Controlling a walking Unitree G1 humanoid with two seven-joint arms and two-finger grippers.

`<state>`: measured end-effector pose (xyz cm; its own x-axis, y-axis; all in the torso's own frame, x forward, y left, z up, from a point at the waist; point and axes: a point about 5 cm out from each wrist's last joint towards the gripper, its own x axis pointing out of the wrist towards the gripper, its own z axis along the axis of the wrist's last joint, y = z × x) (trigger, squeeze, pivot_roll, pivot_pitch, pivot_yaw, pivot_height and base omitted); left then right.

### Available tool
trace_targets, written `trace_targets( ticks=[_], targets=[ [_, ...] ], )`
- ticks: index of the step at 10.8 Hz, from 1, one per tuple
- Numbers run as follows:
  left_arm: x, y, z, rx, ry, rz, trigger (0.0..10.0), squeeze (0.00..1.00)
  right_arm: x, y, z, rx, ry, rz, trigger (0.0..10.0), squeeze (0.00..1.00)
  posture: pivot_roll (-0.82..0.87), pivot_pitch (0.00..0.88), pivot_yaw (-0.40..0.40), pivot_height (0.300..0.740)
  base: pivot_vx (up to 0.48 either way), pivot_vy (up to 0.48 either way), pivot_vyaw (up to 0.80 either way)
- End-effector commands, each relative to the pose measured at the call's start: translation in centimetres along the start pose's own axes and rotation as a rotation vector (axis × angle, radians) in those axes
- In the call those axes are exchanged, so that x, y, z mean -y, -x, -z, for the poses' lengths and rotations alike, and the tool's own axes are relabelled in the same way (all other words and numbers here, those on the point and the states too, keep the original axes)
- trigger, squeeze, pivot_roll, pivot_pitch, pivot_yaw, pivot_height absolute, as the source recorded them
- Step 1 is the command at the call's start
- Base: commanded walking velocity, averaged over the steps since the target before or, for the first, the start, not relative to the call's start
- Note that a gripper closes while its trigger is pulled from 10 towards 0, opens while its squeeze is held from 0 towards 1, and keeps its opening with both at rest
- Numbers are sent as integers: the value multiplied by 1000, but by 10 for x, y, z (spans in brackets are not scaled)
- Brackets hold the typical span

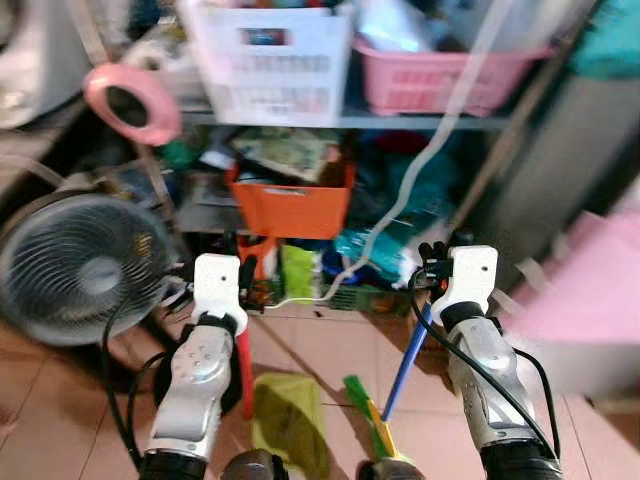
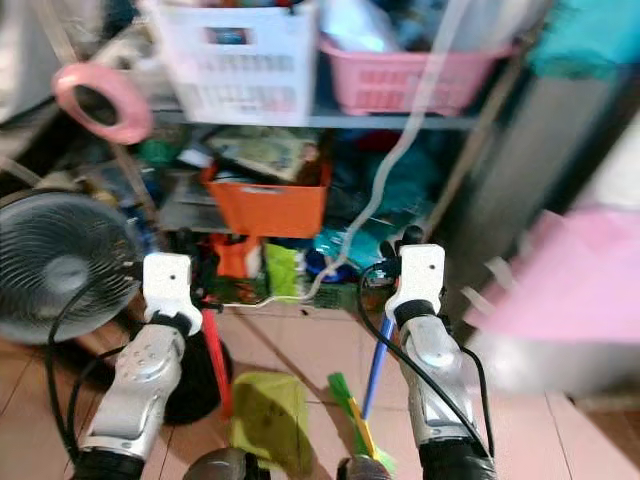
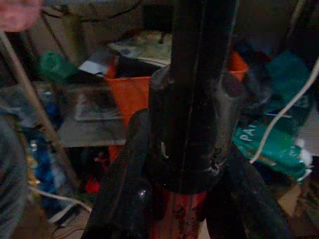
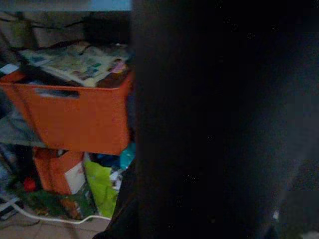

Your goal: Sweep floor

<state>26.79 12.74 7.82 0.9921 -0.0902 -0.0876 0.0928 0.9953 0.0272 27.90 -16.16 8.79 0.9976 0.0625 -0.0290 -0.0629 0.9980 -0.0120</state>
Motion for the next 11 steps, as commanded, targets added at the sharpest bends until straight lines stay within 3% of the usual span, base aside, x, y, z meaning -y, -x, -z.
trace_targets(
  ticks=[1, 3, 7, 11],
  targets=[
    [0, 4, -7, 30, 4, -21, 10000, 0, 1, 3, 6, -34, 1, 16, 10000, 0, -2, 0, 74, 740, 0, 0, -800],
    [-2, 6, -2, 16, -37, 13, 10000, 0, 4, 6, 12, -55, -22, 52, 10000, 0, 3, 0, 81, 740, 0, 0, 0],
    [8, 0, -7, 32, -21, 57, 10000, 0, 10, 0, 9, -42, -7, 68, 10000, 0, -6, 0, 76, 740, 0, 0, 0],
    [8, -1, -6, 28, -15, 53, 10000, 0, 6, -5, 7, -39, 2, 56, 10000, 0, -5, 0, 70, 740, -62, 0, 0]
  ],
)
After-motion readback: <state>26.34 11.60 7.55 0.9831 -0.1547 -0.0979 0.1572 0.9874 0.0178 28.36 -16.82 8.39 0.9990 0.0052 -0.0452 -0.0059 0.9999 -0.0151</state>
